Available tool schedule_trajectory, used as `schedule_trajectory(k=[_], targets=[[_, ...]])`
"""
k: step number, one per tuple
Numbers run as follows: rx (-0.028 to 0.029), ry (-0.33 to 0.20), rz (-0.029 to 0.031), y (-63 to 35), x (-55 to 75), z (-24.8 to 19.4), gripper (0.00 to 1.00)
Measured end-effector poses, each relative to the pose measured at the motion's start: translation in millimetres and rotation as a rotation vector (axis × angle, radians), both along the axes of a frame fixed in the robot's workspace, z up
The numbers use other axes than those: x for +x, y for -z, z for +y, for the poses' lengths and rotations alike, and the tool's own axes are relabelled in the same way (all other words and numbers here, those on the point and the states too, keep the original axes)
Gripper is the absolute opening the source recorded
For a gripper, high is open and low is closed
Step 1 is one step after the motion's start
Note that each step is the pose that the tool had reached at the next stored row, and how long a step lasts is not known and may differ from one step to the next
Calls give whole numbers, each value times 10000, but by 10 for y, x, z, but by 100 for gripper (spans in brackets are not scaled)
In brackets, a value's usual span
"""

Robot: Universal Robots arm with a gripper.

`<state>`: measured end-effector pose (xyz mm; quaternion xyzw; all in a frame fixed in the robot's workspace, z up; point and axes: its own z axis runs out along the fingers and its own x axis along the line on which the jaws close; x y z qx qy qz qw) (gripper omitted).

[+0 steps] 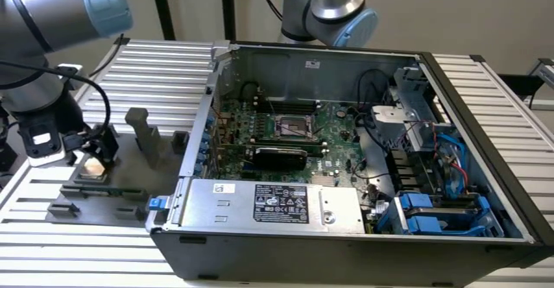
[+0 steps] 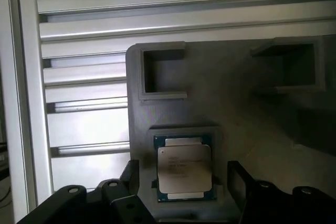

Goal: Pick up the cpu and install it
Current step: 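Pick up the cpu and move it towards the insertion slot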

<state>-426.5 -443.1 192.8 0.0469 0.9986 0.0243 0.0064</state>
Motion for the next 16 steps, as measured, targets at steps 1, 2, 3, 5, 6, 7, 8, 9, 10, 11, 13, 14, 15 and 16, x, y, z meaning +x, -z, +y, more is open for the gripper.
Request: schedule_trajectory(k=[1, 2, 3, 5, 6, 7, 8, 9, 10, 11, 13, 14, 15, 16], targets=[[0, 0, 36, 10, 0, 2, 77], [1, 0, 78, 20, 1, 5, 77], [1, 0, 120, 28, 2, 8, 77], [-1, 0, 198, 43, 13, 17, 77], [0, 0, 221, 50, 20, 21, 77], [1, -1, 242, 58, 30, 24, 77], [1, 0, 257, 64, 39, 27, 77], [1, 1, 268, 68, 45, 31, 77], [1, 2, 272, 71, 49, 34, 77], [0, 1, 274, 73, 52, 35, 77], [-3, 0, 278, 74, 52, 36, 77], [-3, -1, 277, 76, 53, 36, 77], [-3, 0, 276, 80, 53, 36, 77], [-7, -1, 275, 83, 53, 36, 77]])
